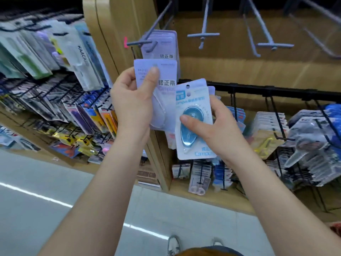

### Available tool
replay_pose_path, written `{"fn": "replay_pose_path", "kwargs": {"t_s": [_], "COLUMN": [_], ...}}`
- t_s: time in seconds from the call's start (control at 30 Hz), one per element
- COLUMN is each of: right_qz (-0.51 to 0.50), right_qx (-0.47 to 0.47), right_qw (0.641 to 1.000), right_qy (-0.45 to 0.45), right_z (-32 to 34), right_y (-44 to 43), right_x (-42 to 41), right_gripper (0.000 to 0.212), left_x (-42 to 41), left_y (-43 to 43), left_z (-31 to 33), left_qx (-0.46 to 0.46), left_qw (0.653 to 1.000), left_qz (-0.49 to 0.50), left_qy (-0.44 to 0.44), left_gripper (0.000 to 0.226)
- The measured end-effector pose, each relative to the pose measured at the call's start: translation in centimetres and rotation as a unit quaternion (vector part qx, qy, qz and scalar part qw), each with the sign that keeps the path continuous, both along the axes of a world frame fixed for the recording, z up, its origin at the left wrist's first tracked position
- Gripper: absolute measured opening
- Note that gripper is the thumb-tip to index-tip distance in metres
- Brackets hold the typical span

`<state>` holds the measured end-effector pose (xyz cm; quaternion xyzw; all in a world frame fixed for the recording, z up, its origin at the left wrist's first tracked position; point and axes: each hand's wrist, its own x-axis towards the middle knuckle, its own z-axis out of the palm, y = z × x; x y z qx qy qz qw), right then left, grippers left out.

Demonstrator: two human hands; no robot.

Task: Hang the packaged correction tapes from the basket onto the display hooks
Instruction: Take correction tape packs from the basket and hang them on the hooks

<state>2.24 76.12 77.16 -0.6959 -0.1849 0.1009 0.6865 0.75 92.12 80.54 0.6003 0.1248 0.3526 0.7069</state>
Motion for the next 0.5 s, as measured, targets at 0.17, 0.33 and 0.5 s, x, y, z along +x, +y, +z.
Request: {"fn": "replay_pose_path", "kwargs": {"t_s": [0.17,0.33,0.5], "right_qz": [-0.025,-0.029,-0.021], "right_qx": [0.007,0.01,0.018], "right_qw": [1.0,0.999,0.999], "right_qy": [-0.003,0.019,0.029], "right_z": [0.8,0.8,0.7], "right_y": [2.6,3.2,3.9], "right_x": [1.5,2.2,2.3], "right_gripper": [0.032,0.032,0.034], "left_x": [2.6,3.5,3.7], "left_y": [2.2,2.9,3.7], "left_z": [0.6,0.6,0.4], "left_qx": [0.005,0.015,0.063], "left_qw": [1.0,1.0,0.997], "left_qz": [0.009,-0.004,-0.031], "left_qy": [-0.011,-0.014,0.03], "left_gripper": [0.007,0.008,0.027]}}
